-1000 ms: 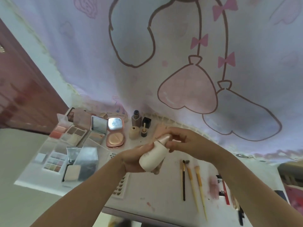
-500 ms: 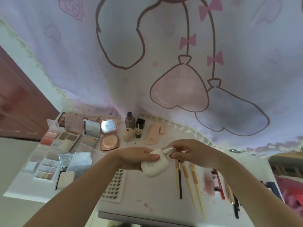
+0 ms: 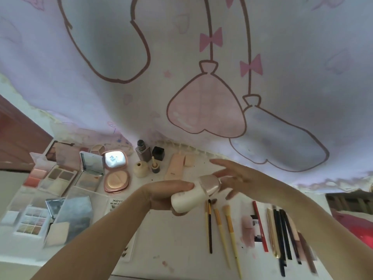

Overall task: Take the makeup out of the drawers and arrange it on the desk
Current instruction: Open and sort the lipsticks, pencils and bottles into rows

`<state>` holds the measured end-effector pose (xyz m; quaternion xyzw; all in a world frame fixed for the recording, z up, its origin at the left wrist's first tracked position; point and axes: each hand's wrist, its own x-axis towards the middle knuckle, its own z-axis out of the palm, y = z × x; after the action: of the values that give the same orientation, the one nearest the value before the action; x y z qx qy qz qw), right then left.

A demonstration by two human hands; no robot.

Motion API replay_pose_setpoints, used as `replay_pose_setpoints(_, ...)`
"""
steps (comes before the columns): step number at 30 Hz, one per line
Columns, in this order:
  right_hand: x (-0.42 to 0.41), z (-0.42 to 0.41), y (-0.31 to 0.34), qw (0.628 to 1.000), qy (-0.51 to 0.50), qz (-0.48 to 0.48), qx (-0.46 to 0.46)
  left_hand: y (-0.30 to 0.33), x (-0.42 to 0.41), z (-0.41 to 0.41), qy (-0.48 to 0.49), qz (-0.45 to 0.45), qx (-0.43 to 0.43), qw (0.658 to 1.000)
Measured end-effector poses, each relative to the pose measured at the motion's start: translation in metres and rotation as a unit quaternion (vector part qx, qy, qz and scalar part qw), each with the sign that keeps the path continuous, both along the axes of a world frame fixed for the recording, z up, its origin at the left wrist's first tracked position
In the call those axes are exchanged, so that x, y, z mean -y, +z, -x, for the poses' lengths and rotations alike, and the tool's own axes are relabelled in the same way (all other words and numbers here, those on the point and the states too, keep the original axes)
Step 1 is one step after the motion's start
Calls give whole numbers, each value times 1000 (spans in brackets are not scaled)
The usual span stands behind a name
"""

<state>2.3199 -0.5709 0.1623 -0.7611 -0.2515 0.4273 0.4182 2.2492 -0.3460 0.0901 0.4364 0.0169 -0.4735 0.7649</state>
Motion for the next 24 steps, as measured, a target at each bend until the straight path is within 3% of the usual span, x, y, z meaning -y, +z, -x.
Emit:
replay_pose_setpoints(2, -6, -5, -1, 996, -16, 31, -77, 3, 0, -8, -12, -45, 23, 999)
replay_pose_setpoints(6, -17, -6, -7, 997, 44, 60, 12, -1, -4, -13, 5, -66, 4, 998)
replay_pose_setpoints(10, -8, -21, -8, 999, -37, 4, 26, -9, -15, -6, 65, -43, -30, 997)
replay_pose_setpoints(13, 0, -31, -33, 992, -95, 64, 46, -18, -14, -11, 137, -111, 5, 984)
replay_pose_setpoints(15, 1, -33, -63, 983, -159, 89, 7, -27, -5, -21, 189, -233, 71, 951)
replay_pose_setpoints(18, -9, -33, -106, 956, -275, 96, -40, -40, 13, -42, 261, -386, 146, 873)
replay_pose_setpoints(22, -25, -39, -134, 931, -347, 99, -49, -60, 36, -70, 255, -562, 238, 750)
replay_pose_setpoints(24, -28, -41, -140, 935, -338, 99, -20, -61, 48, -76, 264, -557, 238, 750)
